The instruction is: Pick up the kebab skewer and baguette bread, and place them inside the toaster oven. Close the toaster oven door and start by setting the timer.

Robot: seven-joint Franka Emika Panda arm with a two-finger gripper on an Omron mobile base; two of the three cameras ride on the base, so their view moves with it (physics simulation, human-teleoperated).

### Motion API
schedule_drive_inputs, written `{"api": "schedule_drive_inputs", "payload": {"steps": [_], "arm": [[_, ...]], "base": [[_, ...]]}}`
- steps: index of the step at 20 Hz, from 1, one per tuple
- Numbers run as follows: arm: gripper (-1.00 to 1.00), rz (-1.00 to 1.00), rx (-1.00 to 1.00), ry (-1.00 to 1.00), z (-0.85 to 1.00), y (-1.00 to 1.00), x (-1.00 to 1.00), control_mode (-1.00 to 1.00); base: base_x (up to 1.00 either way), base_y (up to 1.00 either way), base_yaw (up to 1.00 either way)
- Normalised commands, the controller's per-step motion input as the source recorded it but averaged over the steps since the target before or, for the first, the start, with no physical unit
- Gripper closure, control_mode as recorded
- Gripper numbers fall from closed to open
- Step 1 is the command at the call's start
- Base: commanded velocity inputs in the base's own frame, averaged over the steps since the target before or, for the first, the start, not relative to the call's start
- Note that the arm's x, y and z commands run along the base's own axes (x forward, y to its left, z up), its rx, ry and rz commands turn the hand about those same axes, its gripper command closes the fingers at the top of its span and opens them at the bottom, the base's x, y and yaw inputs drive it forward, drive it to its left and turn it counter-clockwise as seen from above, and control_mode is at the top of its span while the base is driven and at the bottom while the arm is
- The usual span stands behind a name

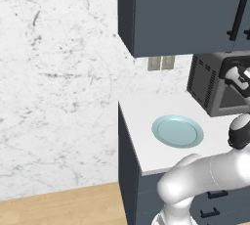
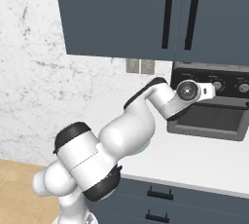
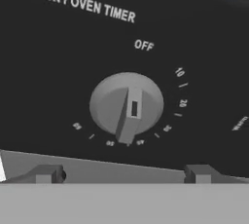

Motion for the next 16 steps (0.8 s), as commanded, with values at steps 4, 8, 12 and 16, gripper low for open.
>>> {"api": "schedule_drive_inputs", "payload": {"steps": [4,8,12,16], "arm": [[-1.0,0.0,-0.09,0.0,0.0,0.0,-0.06,-1.0],[-1.0,0.0,-0.03,0.0,0.0,-0.1,-0.34,-1.0],[-1.0,0.0,0.0,-0.03,0.21,-0.01,-0.36,-1.0],[-1.0,0.0,0.0,-0.06,0.24,0.01,-0.48,-1.0]], "base": [[0.0,0.0,0.0],[0.0,0.0,0.0],[0.0,0.0,0.0],[0.0,0.0,0.0]]}}
